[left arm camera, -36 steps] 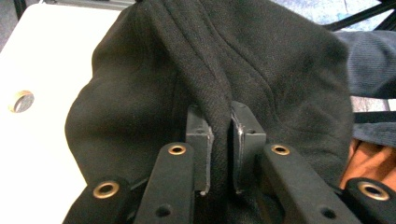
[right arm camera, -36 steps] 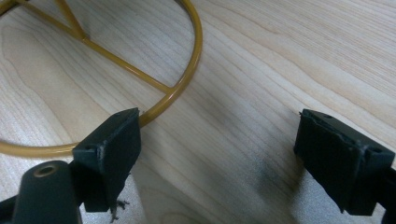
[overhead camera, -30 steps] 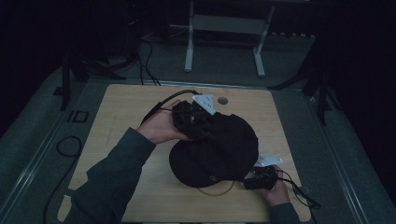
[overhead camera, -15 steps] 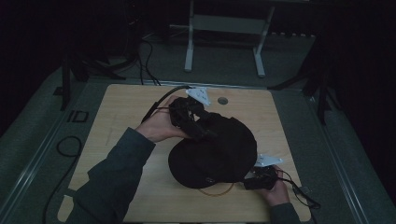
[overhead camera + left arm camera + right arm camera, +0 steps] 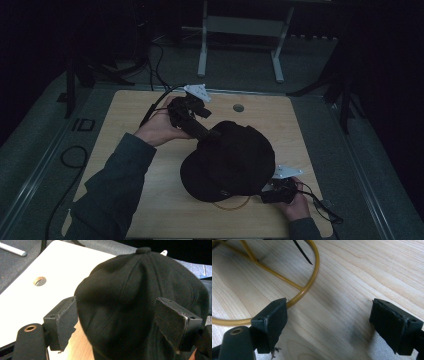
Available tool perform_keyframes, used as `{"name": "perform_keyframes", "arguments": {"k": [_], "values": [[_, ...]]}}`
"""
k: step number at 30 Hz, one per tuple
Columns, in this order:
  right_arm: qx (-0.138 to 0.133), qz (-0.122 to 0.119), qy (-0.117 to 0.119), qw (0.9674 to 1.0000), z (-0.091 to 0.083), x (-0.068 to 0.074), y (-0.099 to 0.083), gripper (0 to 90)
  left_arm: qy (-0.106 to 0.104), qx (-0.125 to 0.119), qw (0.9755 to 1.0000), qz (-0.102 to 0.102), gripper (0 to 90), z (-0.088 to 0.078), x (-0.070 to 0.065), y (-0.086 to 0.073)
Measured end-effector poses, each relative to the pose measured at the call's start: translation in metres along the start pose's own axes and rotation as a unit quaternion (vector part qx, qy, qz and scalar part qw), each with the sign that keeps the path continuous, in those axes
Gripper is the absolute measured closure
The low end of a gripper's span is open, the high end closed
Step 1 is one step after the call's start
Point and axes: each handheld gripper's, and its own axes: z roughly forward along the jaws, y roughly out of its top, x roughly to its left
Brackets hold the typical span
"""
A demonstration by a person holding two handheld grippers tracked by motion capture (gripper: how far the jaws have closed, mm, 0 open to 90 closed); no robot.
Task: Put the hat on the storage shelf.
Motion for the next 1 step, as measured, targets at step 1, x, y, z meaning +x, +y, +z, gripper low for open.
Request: {"name": "perform_keyframes", "arguments": {"k": [1], "values": [[0.000,0.000,0.000,1.0000,0.0000,0.0000,0.0000,14.3,0.002,0.002,1.0000,0.001,20.0,-0.0013,0.0019,-0.0011]]}}
